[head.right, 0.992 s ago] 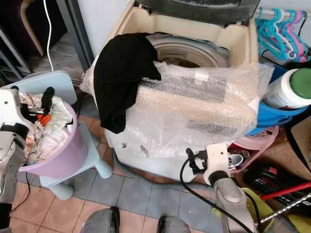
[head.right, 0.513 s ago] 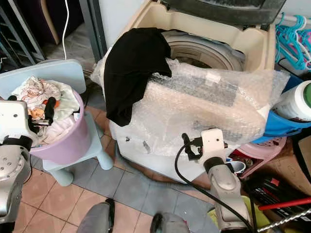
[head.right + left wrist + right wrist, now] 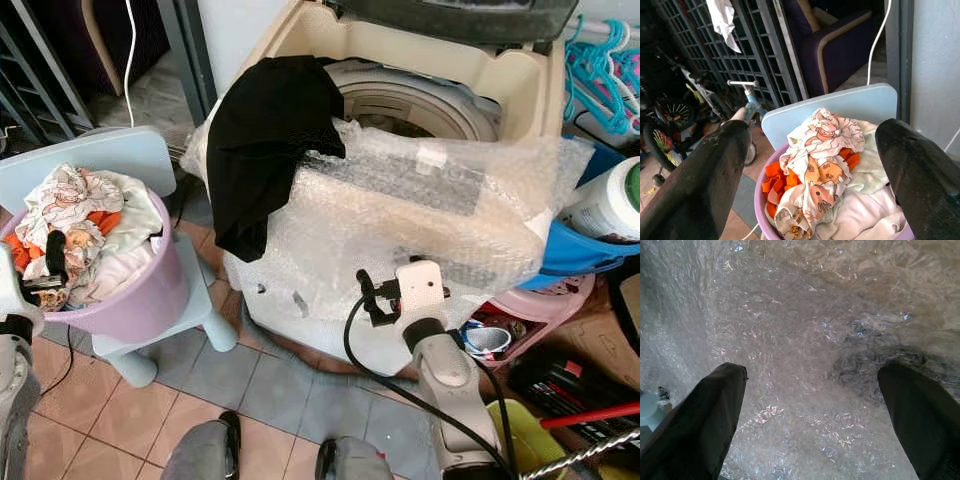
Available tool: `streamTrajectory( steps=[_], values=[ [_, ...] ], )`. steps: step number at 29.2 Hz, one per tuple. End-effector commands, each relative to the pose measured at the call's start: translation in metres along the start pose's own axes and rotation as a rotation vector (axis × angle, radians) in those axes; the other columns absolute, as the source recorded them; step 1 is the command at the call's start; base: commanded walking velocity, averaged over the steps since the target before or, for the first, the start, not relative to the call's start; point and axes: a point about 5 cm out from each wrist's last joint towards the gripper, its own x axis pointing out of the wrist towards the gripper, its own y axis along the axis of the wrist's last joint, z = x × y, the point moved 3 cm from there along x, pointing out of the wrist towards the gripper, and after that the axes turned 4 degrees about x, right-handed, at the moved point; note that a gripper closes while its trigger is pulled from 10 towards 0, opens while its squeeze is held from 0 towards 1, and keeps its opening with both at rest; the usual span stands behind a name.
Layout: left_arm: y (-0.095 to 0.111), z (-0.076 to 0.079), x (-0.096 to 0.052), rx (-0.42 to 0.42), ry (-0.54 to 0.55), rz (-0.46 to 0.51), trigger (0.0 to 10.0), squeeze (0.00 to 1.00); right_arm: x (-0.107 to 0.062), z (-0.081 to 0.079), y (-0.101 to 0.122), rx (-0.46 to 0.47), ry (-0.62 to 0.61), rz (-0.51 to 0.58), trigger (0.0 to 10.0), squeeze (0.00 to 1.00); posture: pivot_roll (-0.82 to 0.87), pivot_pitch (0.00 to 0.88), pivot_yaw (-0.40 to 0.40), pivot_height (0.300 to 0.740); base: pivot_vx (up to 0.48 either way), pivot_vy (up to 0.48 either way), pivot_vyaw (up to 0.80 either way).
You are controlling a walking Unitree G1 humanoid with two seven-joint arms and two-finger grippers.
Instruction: Clothes washing
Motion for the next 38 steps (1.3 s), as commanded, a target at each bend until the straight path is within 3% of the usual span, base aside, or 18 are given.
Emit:
streamTrajectory(
  steps=[1, 4, 6, 7, 8, 9, 15, 19, 23, 25, 28, 31, 34, 38],
  values=[
    [-0.015, -0.012, -0.017, -0.001, 0.014, -0.088, 10.0, 0.0, 0.001, 0.003, 0.001, -0.005, -0.002, 0.008, 10.0, 0.0, 0.12, 0.12, -0.043, 0.74, 0.0, 0.0, 0.0],
    [-0.044, -0.014, -0.06, 0.041, -0.107, -0.209, 10.0, 0.0, 0.002, 0.003, 0.001, -0.004, 0.006, 0.008, 10.0, 0.0, 0.13, 0.123, -0.044, 0.74, 0.0, 0.0, 0.0],
    [-0.057, -0.008, -0.084, 0.056, -0.207, -0.269, 10.0, 0.0, 0.004, 0.002, 0.001, -0.004, 0.013, 0.008, 10.0, 0.0, 0.14, 0.126, -0.046, 0.74, 0.0, 0.0, 0.0],
    [-0.062, 0.002, -0.097, 0.068, -0.3, -0.29, 10.0, 0.0, 0.005, 0.001, 0.001, -0.003, 0.016, 0.008, 10.0, 0.0, 0.15, 0.127, -0.051, 0.74, 0.0, 0.0, 0.0],
    [-0.062, 0.002, -0.097, 0.068, -0.3, -0.29, 10.0, 0.0, 0.005, 0.001, 0.001, -0.003, 0.016, 0.008, 10.0, 0.0, 0.15, 0.127, -0.051, 0.74, 0.0, 0.0, 0.0],
    [-0.062, 0.015, -0.1, 0.068, -0.375, -0.272, 10.0, 0.0, 0.006, 0.0, 0.002, -0.003, 0.018, 0.011, 10.0, 0.0, 0.15, 0.127, -0.051, 0.74, 0.0, 0.0, 0.0],
    [-0.039, 0.067, -0.067, 0.048, -0.477, -0.089, 10.0, 0.0, 0.007, -0.001, 0.006, -0.003, 0.017, 0.03, 10.0, 0.0, 0.12, 0.11, -0.066, 0.74, 0.0, 0.0, 0.0],
    [-0.026, 0.112, -0.033, 0.016, -0.508, 0.002, 10.0, 0.0, 0.007, -0.001, 0.01, 0.002, 0.011, 0.043, 10.0, 0.0, 0.07, 0.1, -0.068, 0.74, 0.0, 0.0, 0.0],
    [-0.019, 0.127, -0.004, -0.036, -0.435, 0.013, 10.0, 0.0, 0.006, -0.003, 0.015, 0.022, 0.002, 0.062, 10.0, 0.0, 0.05, 0.094, -0.067, 0.74, 0.0, 0.0, 0.0],
    [-0.018, 0.131, 0.003, -0.039, -0.411, 0.008, 10.0, 0.0, 0.005, -0.004, 0.015, 0.03, 0.001, 0.069, 10.0, 0.0, 0.04, 0.091, -0.067, 0.74, 0.0, 0.0, 0.0],
    [-0.02, 0.136, 0.007, -0.02, -0.39, 0.008, 10.0, 0.0, 0.004, -0.004, 0.013, 0.052, -0.013, 0.068, 10.0, 0.0, 0.04, 0.085, -0.063, 0.74, 0.0, 0.0, 0.0],
    [-0.014, 0.179, -0.003, -0.059, -0.584, 0.043, 10.0, 0.0, 0.01, -0.004, 0.012, 0.077, -0.026, 0.071, 10.0, 0.0, 0.04, 0.08, -0.06, 0.74, 0.0, 0.0, 0.0],
    [0.001, 0.195, -0.007, -0.114, -0.651, 0.088, 10.0, 0.0, 0.014, -0.006, 0.016, 0.081, -0.026, 0.086, 10.0, 0.0, 0.04, 0.079, -0.05, 0.74, 0.0, 0.0, 0.0],
    [0.007, 0.192, -0.003, -0.134, -0.642, 0.112, 10.0, 0.0, 0.014, -0.007, 0.022, 0.075, -0.03, 0.104, 10.0, 0.0, 0.04, 0.095, -0.036, 0.74, 0.0, 0.0, 0.0]
  ],
)
